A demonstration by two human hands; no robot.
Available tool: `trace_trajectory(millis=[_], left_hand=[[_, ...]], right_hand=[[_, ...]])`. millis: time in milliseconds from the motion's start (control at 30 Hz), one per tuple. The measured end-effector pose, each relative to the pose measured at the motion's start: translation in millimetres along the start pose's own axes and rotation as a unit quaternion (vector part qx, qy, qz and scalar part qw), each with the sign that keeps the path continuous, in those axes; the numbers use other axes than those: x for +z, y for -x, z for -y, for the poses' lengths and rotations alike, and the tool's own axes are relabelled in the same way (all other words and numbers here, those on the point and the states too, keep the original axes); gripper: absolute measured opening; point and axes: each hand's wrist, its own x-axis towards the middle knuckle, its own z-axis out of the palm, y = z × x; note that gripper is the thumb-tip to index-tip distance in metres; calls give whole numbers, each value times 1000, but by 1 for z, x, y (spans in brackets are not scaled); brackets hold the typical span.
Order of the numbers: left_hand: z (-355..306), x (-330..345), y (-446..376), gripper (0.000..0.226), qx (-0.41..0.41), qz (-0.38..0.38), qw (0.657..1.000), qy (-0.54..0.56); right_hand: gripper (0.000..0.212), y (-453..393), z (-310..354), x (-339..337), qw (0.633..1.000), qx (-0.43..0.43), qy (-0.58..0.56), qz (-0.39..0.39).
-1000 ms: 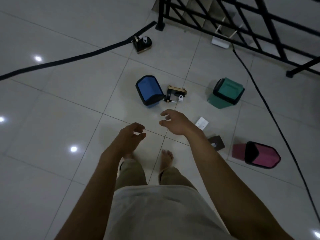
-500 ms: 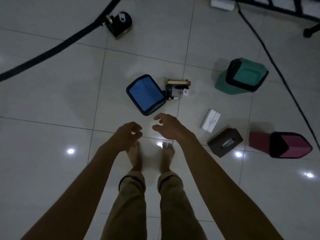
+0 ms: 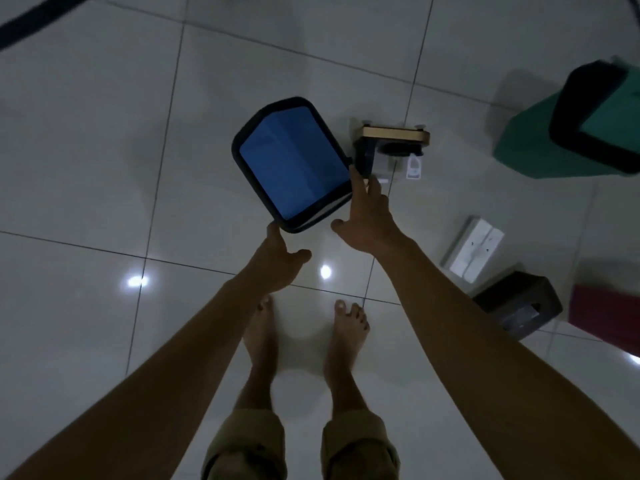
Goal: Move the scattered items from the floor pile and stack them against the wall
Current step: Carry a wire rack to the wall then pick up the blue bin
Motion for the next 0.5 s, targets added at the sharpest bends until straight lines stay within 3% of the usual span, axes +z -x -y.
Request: trace_trajectory(millis=[133, 267, 333, 400, 500], left_hand=[[1, 6, -24, 95, 36, -18, 992, 116], [-4, -1, -35, 86, 52, -49, 976, 203], [2, -6, -38, 82, 65, -69, 976, 198], [9, -13, -37, 94, 77, -63, 980, 175], [11, -27, -43, 89, 101, -51, 973, 201]], right_hand=[[115, -16, -12, 31, 998, -20, -59, 14], [109, -8, -18, 51, 996, -25, -78, -18], [104, 0, -20, 56, 997, -32, -63, -14], [98, 2, -23, 57, 998, -35, -47, -18], [90, -4, -21, 46, 990, -39, -119, -62]])
